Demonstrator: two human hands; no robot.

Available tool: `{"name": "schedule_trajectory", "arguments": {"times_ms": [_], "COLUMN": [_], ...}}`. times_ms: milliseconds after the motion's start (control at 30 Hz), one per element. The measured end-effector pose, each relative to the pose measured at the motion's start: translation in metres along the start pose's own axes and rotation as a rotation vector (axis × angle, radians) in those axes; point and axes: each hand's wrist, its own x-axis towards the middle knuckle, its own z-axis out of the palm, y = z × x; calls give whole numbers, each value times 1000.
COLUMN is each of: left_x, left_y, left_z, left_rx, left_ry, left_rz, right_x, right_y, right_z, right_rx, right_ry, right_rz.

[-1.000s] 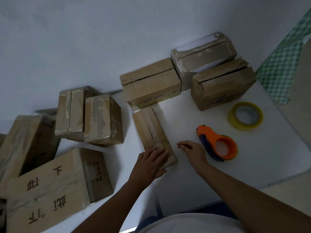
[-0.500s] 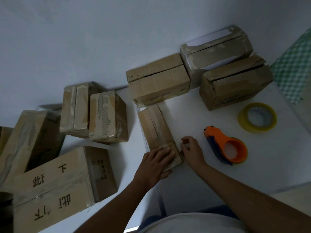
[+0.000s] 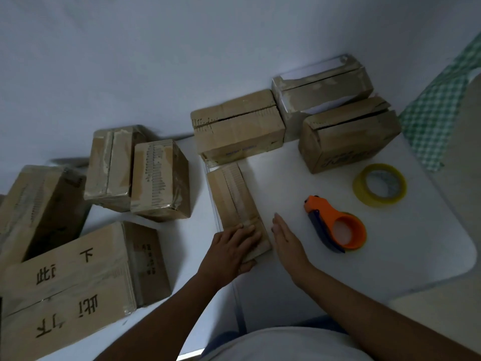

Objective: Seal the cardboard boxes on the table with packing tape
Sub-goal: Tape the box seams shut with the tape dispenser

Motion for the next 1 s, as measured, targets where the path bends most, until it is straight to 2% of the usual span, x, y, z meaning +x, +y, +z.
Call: {"name": "schedule_trajectory", "arguments": {"times_ms": [200,333,400,500,533,600,633,700,767,900,1000], "left_x": [4,6,4,-12,-22,-41,-50,-64,-67,-63,-69], "left_y": [1,-1,1,2,2,1,2,3,9,13,10], "left_z": [-8,-19,-23,-27,-28,-27,-24,-19,-16,-18,-19], "left_rx": [-95,-265,-462,-836,-1018,-1420,-1587,-1760,-1796,-1497,-1481], "left_ry": [-39,-44,17,197,207,97,36,-23,-14,59,11], "left_rz": [-39,-60,-250,-742,-917,-1178,-1245,-1292,-1290,-1183,-1112], "right_x": [-2,-6,-6,-7,-9,-14,-16,-18,-16,-10,-11], "right_y": [7,6,7,4,3,3,4,8,13,21,27], "right_z": [7,12,13,12,12,9,7,6,8,12,10], "right_rx": [-174,-418,-546,-622,-612,-673,-769,-992,-1166,-1360,-1401], "right_ry": [47,117,114,71,62,62,41,-51,-143,-215,-207], "right_rz": [24,-129,-152,-143,-174,-337,-437,-598,-659,-662,-638]}}
